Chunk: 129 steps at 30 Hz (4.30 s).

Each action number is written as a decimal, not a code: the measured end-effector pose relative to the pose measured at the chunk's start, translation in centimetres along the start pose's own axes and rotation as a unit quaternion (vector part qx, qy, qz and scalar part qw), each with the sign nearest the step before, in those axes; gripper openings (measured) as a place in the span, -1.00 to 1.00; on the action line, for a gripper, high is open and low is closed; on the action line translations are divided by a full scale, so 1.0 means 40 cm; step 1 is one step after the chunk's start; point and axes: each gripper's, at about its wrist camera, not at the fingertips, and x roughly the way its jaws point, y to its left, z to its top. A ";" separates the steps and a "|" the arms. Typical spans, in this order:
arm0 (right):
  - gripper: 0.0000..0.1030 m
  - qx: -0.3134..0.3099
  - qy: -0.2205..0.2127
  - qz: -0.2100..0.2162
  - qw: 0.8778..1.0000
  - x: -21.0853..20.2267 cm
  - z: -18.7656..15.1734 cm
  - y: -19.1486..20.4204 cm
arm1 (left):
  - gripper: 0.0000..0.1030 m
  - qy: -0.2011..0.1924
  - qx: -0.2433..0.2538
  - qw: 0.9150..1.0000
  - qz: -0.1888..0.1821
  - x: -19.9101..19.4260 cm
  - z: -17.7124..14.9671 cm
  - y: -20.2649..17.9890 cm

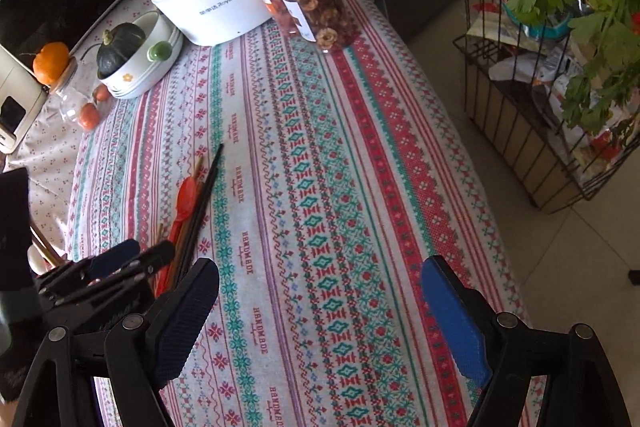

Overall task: Organize utensils
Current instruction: 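Reach the left gripper down and grasp the red spoon on the table, then carry the red spoon to the basket with left gripper while right grasps a black chopstick, then lower the red spoon into the basket with left gripper while right lifts the black chopstick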

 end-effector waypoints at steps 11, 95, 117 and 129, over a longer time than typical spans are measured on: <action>0.69 0.001 0.018 0.011 1.000 0.031 0.012 -0.004 | -0.20 0.007 -0.027 0.999 0.025 0.125 0.077 0.021; -0.43 -0.213 0.130 -0.033 0.968 0.350 -0.058 0.274 | -0.45 -0.191 -0.052 0.972 -0.124 -0.353 -0.330 0.294; -0.90 -0.226 -0.073 0.037 0.971 0.023 -0.147 0.332 | -0.45 -0.247 -0.056 0.960 -0.116 -0.420 -0.335 0.298; -0.91 -0.219 -0.175 0.098 0.955 -0.178 -0.175 0.315 | -0.45 -0.315 -0.054 0.940 -0.118 -0.505 -0.350 0.293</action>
